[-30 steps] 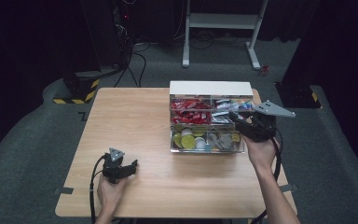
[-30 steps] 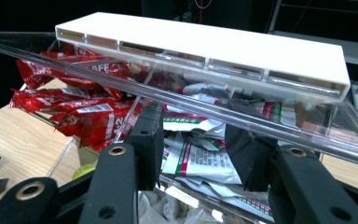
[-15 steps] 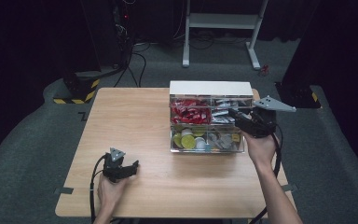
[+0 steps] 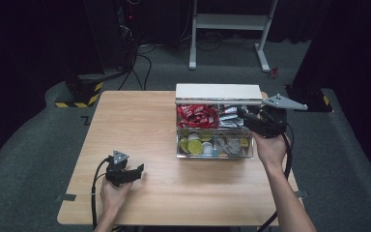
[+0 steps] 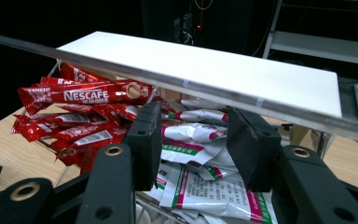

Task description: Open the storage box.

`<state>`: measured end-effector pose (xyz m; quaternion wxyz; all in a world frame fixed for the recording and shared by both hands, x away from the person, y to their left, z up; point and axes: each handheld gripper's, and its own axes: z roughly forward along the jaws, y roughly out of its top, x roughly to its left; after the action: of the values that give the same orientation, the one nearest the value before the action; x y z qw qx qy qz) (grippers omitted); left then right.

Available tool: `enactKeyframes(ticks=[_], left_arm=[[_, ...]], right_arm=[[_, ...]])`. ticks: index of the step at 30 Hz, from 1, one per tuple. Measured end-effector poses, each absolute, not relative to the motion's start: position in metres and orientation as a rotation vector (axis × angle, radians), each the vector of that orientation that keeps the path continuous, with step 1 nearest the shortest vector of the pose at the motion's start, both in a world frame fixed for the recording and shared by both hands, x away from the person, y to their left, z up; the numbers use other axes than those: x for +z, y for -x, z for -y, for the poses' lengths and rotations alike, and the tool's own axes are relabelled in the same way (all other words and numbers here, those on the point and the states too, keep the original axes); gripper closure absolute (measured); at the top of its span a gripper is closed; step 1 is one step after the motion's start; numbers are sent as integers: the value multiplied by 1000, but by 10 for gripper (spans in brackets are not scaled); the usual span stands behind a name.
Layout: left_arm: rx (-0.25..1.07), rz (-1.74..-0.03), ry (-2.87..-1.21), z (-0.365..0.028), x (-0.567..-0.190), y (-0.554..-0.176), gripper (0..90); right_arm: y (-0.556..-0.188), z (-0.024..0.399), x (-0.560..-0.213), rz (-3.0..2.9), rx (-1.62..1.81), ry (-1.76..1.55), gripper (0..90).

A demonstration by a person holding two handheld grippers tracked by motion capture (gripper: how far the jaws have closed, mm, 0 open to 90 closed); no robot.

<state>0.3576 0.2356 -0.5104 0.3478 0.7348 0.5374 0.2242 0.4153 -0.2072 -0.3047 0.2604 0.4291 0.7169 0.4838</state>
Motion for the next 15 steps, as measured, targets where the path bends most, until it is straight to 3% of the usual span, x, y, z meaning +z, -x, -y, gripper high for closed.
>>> enactKeyframes(ticks=[15], left_arm=[[438,-1266,-1899,-223,-483,-372,248]], right_arm=[[-419,206,-305,-1923,1322,-1165,546]])
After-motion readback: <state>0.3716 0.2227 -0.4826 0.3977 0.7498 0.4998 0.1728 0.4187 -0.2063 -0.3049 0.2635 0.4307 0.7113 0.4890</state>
